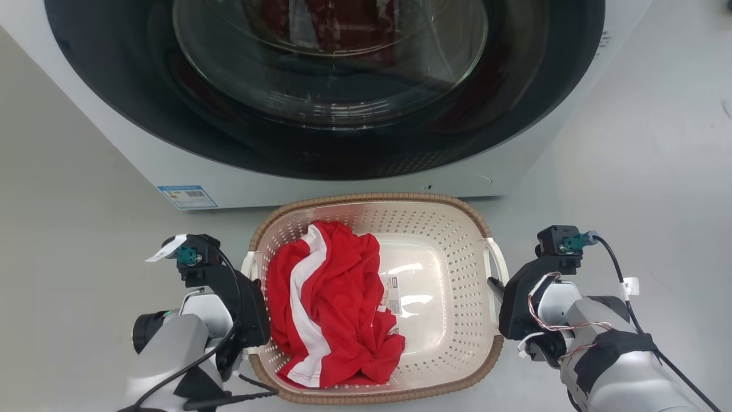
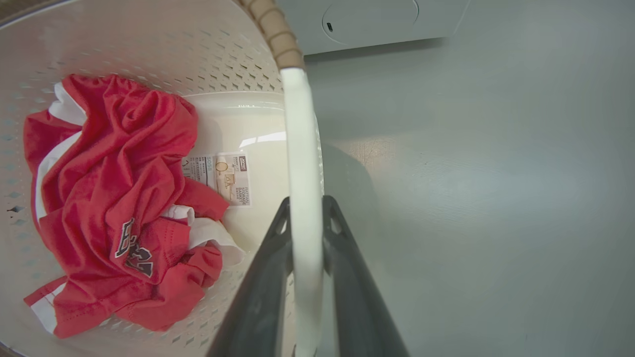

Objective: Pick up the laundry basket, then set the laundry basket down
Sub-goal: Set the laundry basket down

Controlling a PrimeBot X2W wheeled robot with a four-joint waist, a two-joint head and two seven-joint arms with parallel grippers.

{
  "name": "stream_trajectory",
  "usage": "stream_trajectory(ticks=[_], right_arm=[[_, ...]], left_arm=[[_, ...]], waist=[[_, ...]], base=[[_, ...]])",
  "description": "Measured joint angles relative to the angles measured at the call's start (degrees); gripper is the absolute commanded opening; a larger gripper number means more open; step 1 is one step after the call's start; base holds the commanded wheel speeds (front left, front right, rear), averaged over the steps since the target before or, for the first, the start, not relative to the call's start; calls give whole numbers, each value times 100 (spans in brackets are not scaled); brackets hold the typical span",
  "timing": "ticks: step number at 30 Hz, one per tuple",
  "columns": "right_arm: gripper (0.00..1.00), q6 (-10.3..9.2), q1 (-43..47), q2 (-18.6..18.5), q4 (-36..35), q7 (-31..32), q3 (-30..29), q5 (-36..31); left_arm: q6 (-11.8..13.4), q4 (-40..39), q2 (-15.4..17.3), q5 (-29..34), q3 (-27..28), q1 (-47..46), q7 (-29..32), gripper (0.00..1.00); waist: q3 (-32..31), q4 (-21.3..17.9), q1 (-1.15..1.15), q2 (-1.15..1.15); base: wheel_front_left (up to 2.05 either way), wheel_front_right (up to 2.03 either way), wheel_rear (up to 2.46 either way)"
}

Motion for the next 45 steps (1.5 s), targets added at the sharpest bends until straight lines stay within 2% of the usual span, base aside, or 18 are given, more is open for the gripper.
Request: stream_trajectory(ticks=[31,45], right_arm=[[0,-105,-572,-134,-147,-1276,246,-403],[0,-121,-712,-133,-58,-1599,280,-443]], left_arm=[[346,-219,-53,275,-169,-420,-1470,0],[337,-101,-70,253,-186,-554,-1639,0]], waist=[[2066,-27,0,0],[2619,-49,0,0]], base=[[0,0,0],[0,0,0]])
